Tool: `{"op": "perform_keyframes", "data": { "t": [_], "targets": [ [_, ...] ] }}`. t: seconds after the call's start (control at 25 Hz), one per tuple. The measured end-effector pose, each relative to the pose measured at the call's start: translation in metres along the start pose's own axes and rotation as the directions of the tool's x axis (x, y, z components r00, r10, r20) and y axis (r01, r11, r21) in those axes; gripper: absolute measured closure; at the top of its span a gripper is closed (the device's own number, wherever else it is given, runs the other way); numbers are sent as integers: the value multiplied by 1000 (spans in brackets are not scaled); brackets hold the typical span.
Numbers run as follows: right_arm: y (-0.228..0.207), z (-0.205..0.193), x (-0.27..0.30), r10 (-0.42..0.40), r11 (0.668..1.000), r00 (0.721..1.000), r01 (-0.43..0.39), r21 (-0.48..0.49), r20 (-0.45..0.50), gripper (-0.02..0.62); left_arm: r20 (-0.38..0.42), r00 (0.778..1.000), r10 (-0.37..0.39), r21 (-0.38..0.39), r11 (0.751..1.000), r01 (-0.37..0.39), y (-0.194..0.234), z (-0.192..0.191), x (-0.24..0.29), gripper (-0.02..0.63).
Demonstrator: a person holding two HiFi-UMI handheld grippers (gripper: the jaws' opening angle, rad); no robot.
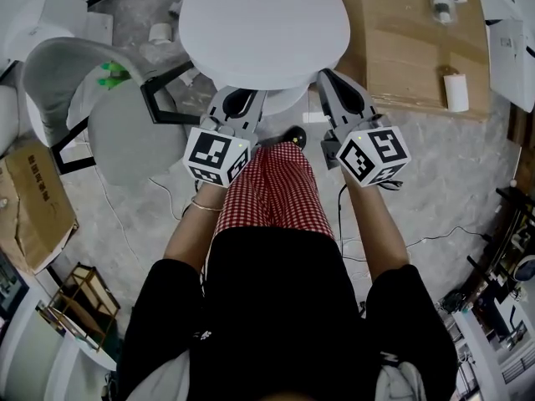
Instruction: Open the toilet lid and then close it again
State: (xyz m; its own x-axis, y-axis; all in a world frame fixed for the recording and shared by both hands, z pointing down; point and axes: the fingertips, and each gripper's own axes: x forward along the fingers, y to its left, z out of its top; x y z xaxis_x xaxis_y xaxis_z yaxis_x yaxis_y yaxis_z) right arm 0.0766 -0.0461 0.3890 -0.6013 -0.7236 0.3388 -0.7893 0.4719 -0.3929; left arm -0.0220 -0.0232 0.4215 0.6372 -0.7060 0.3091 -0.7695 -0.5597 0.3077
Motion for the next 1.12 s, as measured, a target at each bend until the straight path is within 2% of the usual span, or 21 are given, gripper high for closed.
{"op": "perform_keyframes", "data": {
  "t": [0.6, 0.8, 1.04, 1.12],
  "targets": [
    [-1, -10, -1, 67, 998, 998, -67, -16, -10, 572, 24, 997, 73, -23, 997, -73, 0, -11, 1, 602],
    [-1, -11, -3, 94, 995, 996, -94, -21, -6, 572, 27, 996, 85, -5, 996, -84, -1, -11, 2, 603],
    [0, -16, -2, 87, 996, 996, -88, -20, -28, 572, 16, 996, 86, -40, 996, -86, -2, -17, 2, 603],
    [-1, -17, -3, 81, 997, 996, -81, -12, -29, 572, 12, 997, 79, -31, 996, -79, -2, -18, 2, 603]
  ]
}}
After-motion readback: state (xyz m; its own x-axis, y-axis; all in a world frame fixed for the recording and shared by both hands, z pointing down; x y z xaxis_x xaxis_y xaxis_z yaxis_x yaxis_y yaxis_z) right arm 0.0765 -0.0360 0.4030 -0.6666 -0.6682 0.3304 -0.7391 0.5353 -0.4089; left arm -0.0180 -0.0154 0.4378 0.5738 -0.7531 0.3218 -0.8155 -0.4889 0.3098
